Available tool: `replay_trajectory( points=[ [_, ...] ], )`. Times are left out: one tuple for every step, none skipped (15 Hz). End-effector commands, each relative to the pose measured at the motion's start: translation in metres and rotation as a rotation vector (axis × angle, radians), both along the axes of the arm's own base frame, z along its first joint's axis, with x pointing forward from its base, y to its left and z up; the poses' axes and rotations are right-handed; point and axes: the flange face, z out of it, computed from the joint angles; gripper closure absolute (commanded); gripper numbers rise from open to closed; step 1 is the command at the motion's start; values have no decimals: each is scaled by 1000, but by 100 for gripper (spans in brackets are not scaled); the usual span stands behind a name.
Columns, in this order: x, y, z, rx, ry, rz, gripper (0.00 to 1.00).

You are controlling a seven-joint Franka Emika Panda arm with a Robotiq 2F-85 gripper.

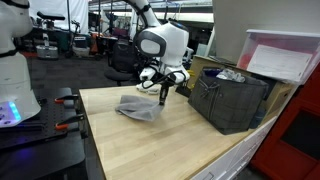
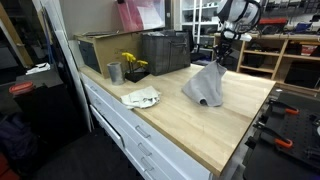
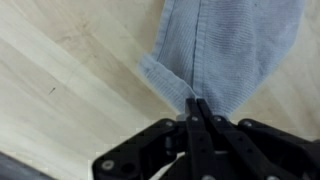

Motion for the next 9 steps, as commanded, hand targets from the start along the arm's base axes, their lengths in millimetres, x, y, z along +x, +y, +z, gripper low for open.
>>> replay_trajectory(
  points=[
    [-26,-21,27,-109,-88,-148,99],
    [-33,-28,30,-148,-110,-185,99],
    [-40,-33,34,-188,-133,-221,99],
    [-45,-37,35,-230,-157,-255,99],
    [-52,-40,36,-277,-181,-283,99],
    [-56,-44,35,-320,-200,-316,99],
    [-62,-45,32,-370,-216,-340,71],
    [-68,-49,27,-413,-226,-374,70],
    [-73,-52,23,-444,-225,-396,64]
  ],
)
